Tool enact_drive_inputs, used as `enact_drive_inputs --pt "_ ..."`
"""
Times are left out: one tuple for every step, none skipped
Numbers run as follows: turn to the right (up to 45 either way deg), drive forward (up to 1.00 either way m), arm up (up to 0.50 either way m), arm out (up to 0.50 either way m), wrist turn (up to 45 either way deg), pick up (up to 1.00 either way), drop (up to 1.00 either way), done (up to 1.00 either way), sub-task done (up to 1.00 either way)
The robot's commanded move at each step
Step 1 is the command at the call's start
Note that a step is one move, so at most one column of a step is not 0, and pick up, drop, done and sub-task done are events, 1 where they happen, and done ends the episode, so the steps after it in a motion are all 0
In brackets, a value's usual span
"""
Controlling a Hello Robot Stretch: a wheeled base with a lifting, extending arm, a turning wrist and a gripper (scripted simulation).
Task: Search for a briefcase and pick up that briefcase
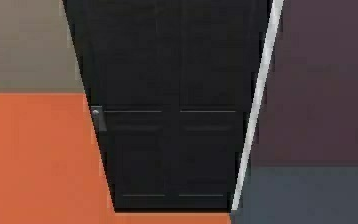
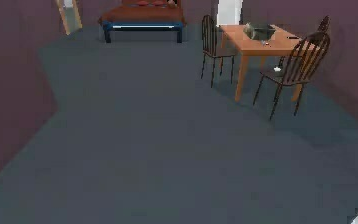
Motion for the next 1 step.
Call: enact_drive_inputs --pt "45.0 0.0 0.0 0.0 0.0 0.0 0.0 0.0 0.0"
